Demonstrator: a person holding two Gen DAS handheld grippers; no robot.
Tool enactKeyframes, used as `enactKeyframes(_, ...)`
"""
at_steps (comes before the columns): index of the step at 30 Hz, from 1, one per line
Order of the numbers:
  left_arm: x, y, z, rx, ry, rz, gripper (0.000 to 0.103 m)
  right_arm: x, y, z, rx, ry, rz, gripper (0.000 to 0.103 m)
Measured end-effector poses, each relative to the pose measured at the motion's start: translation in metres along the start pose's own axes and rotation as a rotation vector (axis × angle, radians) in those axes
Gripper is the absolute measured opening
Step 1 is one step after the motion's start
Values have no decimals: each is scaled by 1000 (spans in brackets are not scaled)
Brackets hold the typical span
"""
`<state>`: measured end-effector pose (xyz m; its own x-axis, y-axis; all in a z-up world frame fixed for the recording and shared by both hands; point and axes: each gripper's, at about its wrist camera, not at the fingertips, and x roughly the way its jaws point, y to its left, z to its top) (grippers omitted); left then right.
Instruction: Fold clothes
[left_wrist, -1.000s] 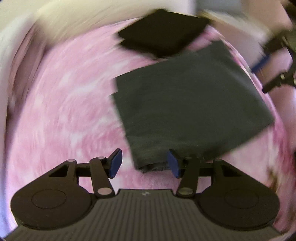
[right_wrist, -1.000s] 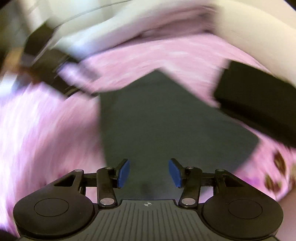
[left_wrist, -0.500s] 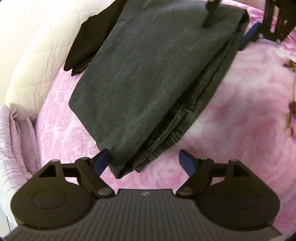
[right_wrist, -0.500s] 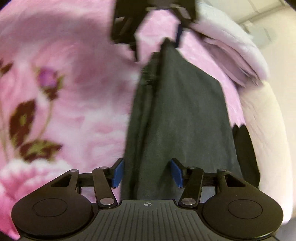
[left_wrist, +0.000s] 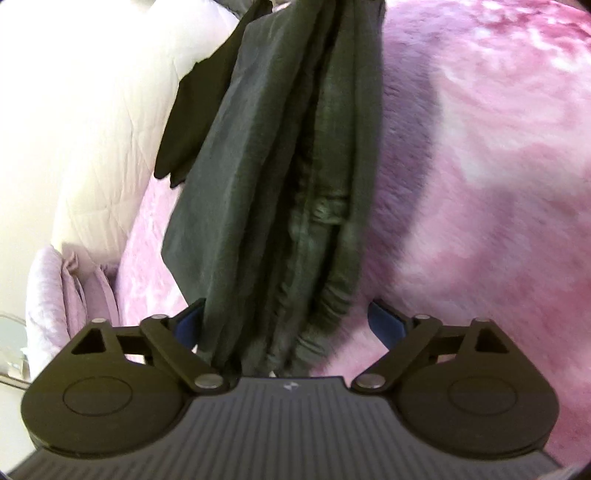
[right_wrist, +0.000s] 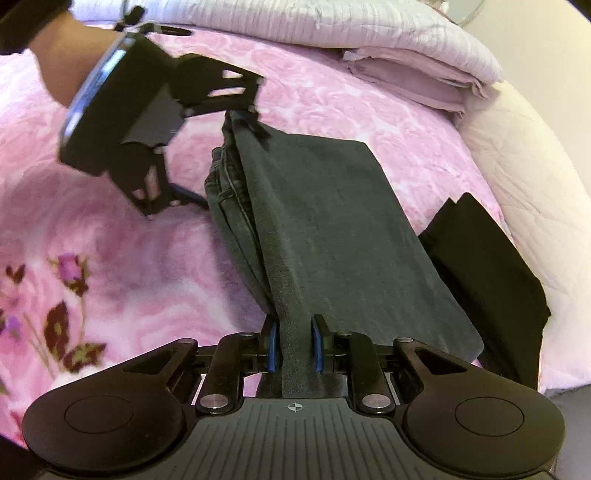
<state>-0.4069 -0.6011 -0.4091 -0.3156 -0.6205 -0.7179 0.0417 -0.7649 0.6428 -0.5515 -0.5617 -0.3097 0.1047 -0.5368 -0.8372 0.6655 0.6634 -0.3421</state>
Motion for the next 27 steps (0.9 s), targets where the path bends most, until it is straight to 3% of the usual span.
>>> enactKeyframes(3, 7, 5, 6, 0, -3, -12, 51, -2, 4, -8, 7, 11, 18, 19)
enactKeyframes(6, 9, 14, 8, -11, -1, -48, 45, 4, 14, -14, -23, 21, -22, 26)
enactKeyframes(8, 10, 27, 11, -49, 7, -92, 44, 10, 22, -17, -57, 27, -64, 53)
enactKeyframes(11, 11, 39, 13, -85, 26, -150, 43, 19, 33, -22, -108, 36, -126, 67)
enactKeyframes(17, 5, 52, 12, -122, 44, -225, 43, 38, 56, -31, -210, 54, -250, 64)
enactKeyframes(18, 5, 53, 13, -118, 48, -231, 43, 41, 60, -33, -227, 57, -270, 58)
enactKeyframes(19, 4, 53, 14, -114, 50, -237, 43, 45, 64, -34, -245, 60, -291, 43)
enactKeyframes(21, 1, 52, 17, -106, 57, -246, 42, 51, 71, -38, -279, 66, -332, 36)
enactKeyframes(23, -8, 59, 22, -131, 75, -263, 41, 40, 58, -36, -271, 69, -280, 29)
enactKeyframes(27, -44, 78, 31, -187, 98, -290, 38, -4, 26, -20, -236, 60, -203, 26)
